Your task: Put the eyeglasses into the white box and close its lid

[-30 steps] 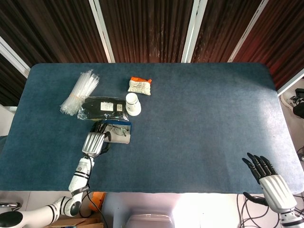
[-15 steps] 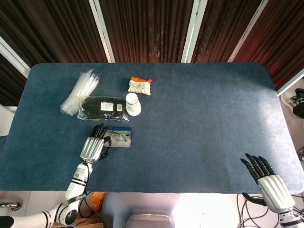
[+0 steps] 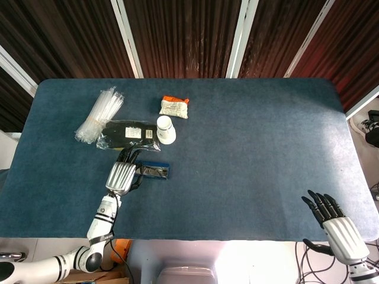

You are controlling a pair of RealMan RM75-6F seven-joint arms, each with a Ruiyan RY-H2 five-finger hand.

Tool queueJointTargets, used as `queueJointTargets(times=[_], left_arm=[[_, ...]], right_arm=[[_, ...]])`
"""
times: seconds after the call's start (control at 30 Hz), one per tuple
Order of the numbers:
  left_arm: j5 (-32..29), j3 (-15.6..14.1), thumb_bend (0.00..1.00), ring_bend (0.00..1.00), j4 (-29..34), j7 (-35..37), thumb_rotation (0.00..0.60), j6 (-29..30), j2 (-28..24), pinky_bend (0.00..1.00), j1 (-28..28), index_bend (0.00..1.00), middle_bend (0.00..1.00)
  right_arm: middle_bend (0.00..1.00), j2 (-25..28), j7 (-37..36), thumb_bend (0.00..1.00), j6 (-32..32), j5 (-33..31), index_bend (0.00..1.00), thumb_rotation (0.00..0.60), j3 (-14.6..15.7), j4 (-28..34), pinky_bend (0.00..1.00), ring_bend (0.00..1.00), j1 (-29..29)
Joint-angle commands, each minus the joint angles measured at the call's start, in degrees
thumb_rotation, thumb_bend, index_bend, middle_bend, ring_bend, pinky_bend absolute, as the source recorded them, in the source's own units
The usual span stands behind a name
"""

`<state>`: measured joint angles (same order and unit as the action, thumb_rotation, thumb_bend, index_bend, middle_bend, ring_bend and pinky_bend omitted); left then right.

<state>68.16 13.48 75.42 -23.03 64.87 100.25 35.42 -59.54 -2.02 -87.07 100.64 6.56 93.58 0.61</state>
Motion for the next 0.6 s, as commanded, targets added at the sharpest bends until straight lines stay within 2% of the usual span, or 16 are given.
queueJointTargets(times=[0.03, 0.6], left_arm=[[-2.18, 1.66, 0.55, 0.0, -1.41, 0.36, 0.6, -1.37, 0.46, 0.09, 0.97, 0.64, 0.13], [-7.41, 4.09, 0.52, 0.01, -7.69, 0.72, 0.6, -4.65, 3.07, 0.09, 4.44, 0.62, 0.13]], right_arm=[[0.0, 0.12, -0.2, 0.28, -0.03, -0.1, 0.0, 0.6, -0.05, -0.08, 0.0, 0.0, 0.0], [0.0, 0.61, -1.42, 0.28, -0.63, 0.3, 0.0, 0.6, 0.03, -0.1, 0.0, 0.0, -0.08]])
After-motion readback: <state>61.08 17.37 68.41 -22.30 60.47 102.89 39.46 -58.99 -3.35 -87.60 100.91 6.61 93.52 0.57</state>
